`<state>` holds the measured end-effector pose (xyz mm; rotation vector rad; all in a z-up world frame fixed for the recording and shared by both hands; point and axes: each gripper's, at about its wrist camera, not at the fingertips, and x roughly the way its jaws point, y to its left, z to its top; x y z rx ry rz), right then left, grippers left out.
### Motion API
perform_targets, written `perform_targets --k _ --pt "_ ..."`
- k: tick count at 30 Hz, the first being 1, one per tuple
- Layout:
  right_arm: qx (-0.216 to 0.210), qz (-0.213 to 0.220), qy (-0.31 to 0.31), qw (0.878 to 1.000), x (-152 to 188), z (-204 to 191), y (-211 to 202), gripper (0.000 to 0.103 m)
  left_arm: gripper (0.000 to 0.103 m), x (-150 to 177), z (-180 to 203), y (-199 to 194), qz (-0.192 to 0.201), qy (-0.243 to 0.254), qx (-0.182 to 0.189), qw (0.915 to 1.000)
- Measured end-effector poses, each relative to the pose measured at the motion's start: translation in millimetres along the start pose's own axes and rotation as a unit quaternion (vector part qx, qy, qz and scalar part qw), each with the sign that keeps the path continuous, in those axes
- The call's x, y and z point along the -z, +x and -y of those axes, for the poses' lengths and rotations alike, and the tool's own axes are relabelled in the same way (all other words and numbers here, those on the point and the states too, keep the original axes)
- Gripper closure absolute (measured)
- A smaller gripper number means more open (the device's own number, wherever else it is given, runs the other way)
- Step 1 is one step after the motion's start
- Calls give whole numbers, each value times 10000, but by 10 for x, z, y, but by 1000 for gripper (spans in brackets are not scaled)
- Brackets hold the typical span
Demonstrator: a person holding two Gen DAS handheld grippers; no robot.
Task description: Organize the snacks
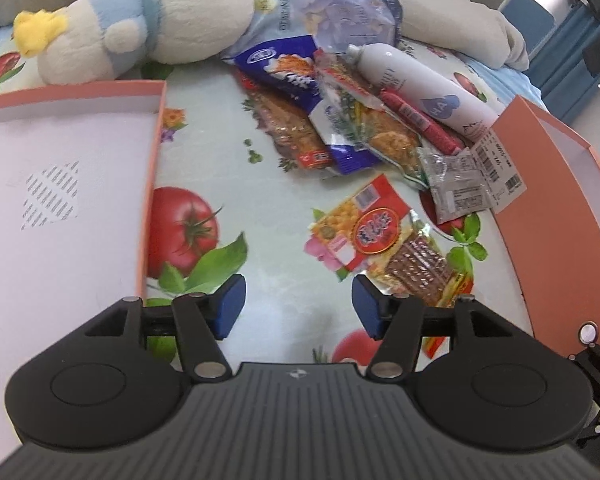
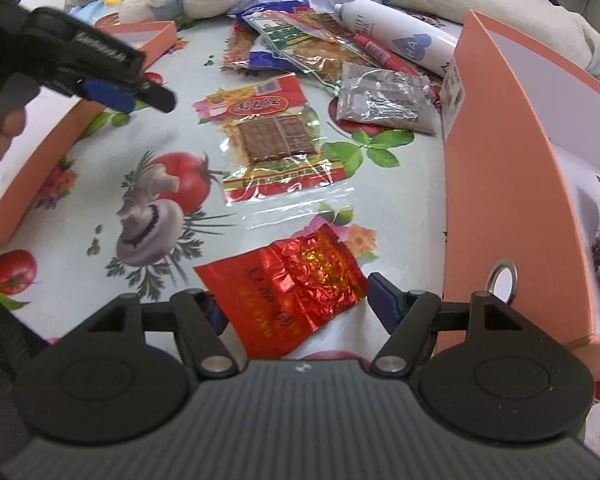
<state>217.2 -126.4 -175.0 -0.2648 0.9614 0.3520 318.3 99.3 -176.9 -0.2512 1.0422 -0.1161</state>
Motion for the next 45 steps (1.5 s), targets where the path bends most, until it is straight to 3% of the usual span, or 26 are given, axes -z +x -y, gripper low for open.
perform_targets --k 6,9,14,16,18,20,26,30,37,45 --pt "45 -58 53 10000 8 28 -54 32 38 -108 48 -103 80 -18 11 10000" --pt "42 -191 56 9998 48 16 -10 32 25 -145 53 -101 155 -54 37 9999" --pt "-141 -291 547 9980 114 92 78 33 19 -155 99 27 91 3 44 9999" --pt "-109 -228 431 9988 109 66 87 34 19 -147 106 84 28 16 1 10000" --pt "-133 -166 387 9990 90 59 81 50 19 -149 98 110 -4 -28 13 10000" --pt "-81 -132 273 9995 50 52 82 74 19 -157 90 113 -14 -41 18 10000" --pt "30 -83 192 9998 -27 77 82 98 19 -204 48 95 59 -110 62 9999" --pt "70 -63 136 9999 -51 60 67 99 16 -211 40 169 85 -292 403 9987" --pt "-18 55 -4 10000 -91 22 0 100 14 -253 211 318 75 -291 639 9975" --pt "-78 -27 29 10000 -92 103 30 99 10 -284 445 524 -183 -20 401 9990"
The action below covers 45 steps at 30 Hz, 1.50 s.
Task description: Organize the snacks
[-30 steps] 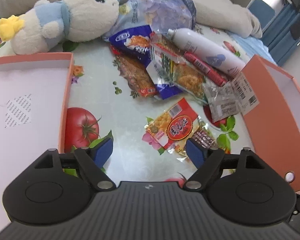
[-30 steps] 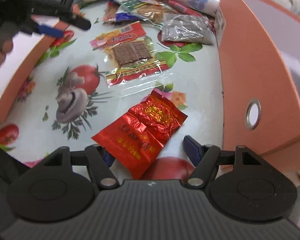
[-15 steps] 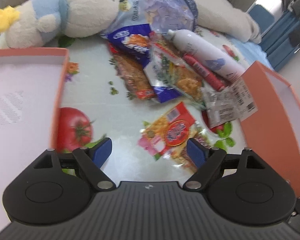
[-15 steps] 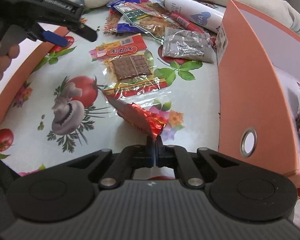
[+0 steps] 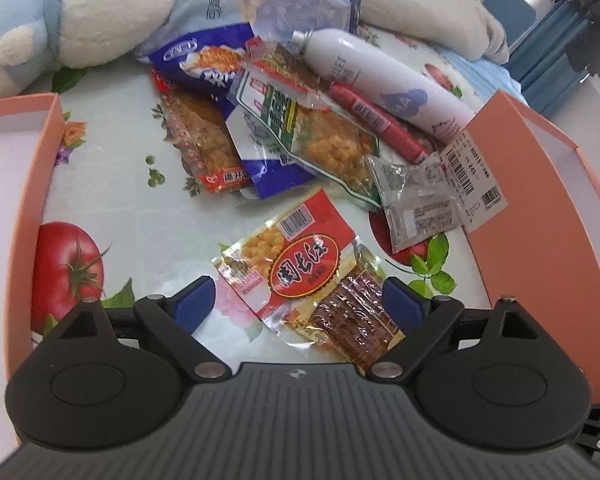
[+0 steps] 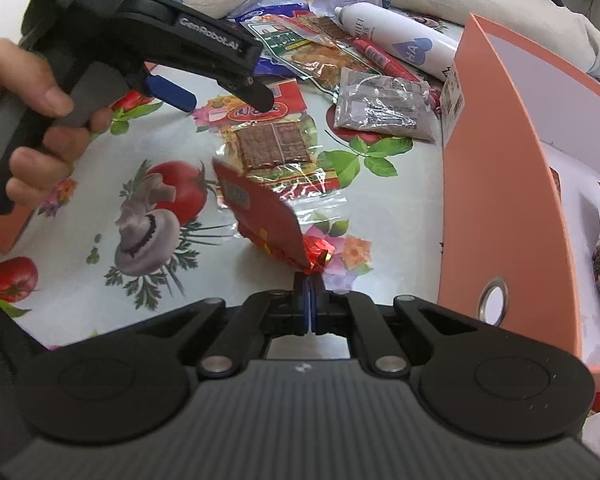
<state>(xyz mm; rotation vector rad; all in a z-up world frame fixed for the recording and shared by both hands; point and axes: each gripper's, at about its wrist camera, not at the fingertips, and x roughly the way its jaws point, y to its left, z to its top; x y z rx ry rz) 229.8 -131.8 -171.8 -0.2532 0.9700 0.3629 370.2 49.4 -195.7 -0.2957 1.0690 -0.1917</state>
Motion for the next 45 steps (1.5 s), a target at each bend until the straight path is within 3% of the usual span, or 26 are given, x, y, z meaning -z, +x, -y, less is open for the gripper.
perform_targets --k 10,12,14,16,28,35,45 --pt "-93 -78 -16 9999 -20 59 27 96 10 -226 -180 -327 4 -260 104 9996" --pt "-59 -131 -1 9999 -33 59 55 90 10 -246 -211 -390 43 -272 91 9996" --pt "-113 -96 64 9999 -29 68 55 42 10 -258 -252 -430 79 -332 103 9994" --pt "-245 4 108 9996 -26 65 33 34 10 -255 -280 -441 100 -381 131 9991" --pt "-183 360 -1 9992 -103 18 -57 34 10 -94 -214 -306 250 -58 -213 9994" --pt "-23 594 -21 9982 -178 39 -118 34 10 -64 -50 -180 364 169 -64 9992" --pt "116 502 224 9984 -132 70 69 35 10 -30 184 102 264 700 16 9972"
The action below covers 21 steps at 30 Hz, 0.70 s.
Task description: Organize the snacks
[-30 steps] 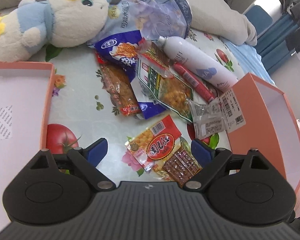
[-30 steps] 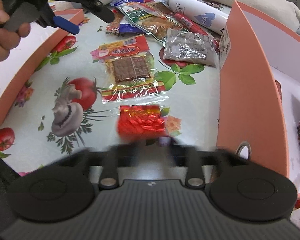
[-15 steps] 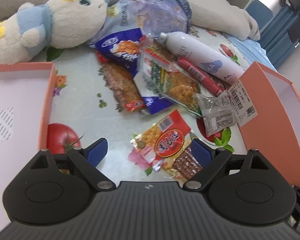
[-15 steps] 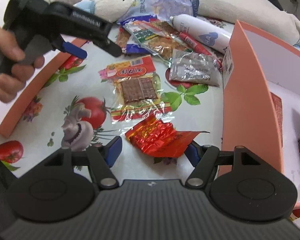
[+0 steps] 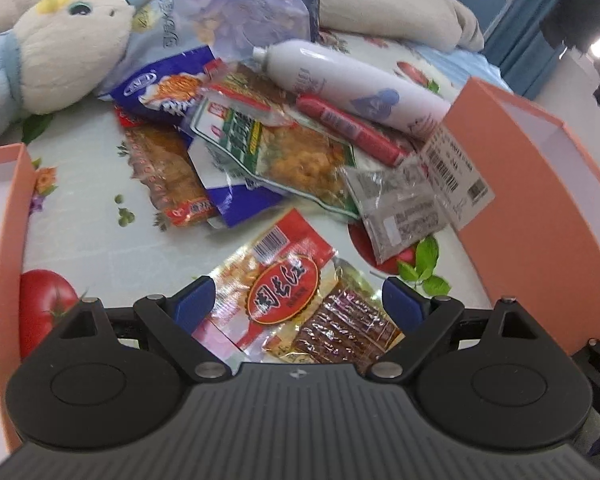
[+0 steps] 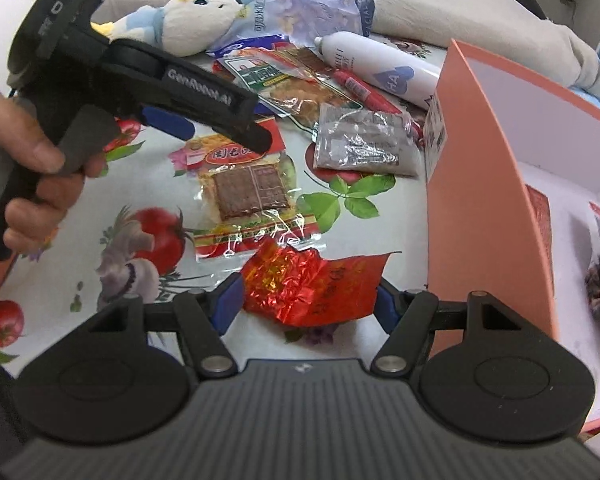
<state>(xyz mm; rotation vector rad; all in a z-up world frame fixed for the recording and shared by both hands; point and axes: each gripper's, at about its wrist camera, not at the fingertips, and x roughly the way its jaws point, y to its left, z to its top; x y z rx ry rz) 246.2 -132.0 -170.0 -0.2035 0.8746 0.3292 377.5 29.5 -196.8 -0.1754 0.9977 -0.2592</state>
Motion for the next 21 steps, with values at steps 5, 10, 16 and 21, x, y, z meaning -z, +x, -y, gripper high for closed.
perform_targets --k 5,10,16,21 --pt "-42 296 192 9994 33 -35 126 31 10 44 79 64 -24 217 -248 9995" --pt "78 483 139 9987 -5 -84 390 20 10 -10 -32 25 -34 29 -390 9992" --pt "-328 -230 -10 9992 -319 29 584 0 10 -24 -157 -29 -38 -77 -619 9980" --pt "-224 -360 -253 9988 -482 38 643 0 10 12 -224 -40 10 -139 -681 9976"
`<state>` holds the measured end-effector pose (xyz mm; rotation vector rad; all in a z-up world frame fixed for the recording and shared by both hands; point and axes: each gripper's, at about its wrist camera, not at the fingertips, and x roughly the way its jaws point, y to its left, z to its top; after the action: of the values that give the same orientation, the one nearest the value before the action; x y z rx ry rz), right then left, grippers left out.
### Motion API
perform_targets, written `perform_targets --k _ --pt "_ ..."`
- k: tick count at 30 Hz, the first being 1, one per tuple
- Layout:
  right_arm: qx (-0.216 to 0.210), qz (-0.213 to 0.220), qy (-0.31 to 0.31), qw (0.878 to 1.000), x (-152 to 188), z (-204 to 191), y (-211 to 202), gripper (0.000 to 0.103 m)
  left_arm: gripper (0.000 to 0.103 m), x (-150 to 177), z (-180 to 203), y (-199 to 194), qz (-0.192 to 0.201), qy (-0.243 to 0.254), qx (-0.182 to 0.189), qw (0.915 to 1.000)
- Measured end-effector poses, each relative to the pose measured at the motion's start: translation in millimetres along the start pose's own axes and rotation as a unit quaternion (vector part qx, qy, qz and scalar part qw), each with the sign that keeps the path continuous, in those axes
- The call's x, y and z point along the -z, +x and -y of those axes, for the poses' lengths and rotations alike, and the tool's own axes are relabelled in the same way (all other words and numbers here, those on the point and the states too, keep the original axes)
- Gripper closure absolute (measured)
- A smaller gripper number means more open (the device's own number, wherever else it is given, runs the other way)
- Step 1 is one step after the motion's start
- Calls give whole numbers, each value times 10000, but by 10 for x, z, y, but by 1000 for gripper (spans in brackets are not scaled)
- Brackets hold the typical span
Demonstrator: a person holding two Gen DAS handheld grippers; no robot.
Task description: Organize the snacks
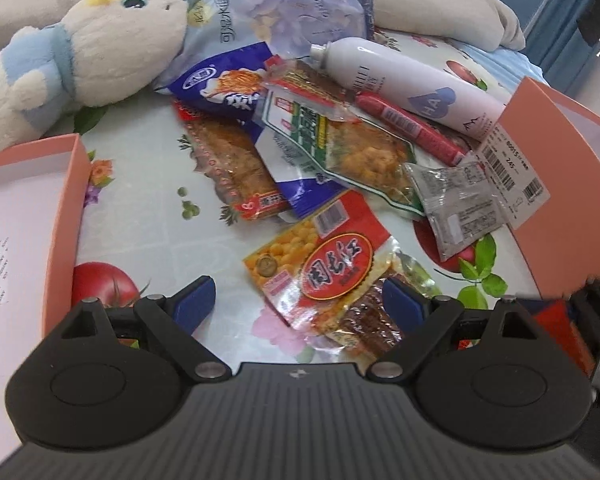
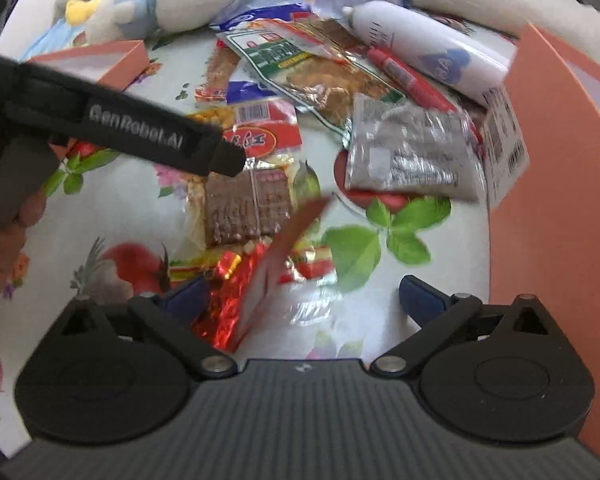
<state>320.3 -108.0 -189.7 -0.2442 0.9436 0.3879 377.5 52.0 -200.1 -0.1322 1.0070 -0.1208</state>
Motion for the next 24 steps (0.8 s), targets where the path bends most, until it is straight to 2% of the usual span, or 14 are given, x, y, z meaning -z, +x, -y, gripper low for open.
perform_targets --k 1,6,11,24 --pt "69 110 -20 9999 -11 -8 40 0 10 1 -9 -3 8 -15 0 10000" --pt "-162 933 243 9952 -84 51 292 0 10 -3 -54 -18 15 -109 -63 9999" --pt "-369 1511 36 9878 -144 47 462 0 10 -7 -150 -25 67 -345 -166 9992" --pt "-416 1547 91 9870 -115 36 432 0 10 55 -187 5 150 -579 -234 9979"
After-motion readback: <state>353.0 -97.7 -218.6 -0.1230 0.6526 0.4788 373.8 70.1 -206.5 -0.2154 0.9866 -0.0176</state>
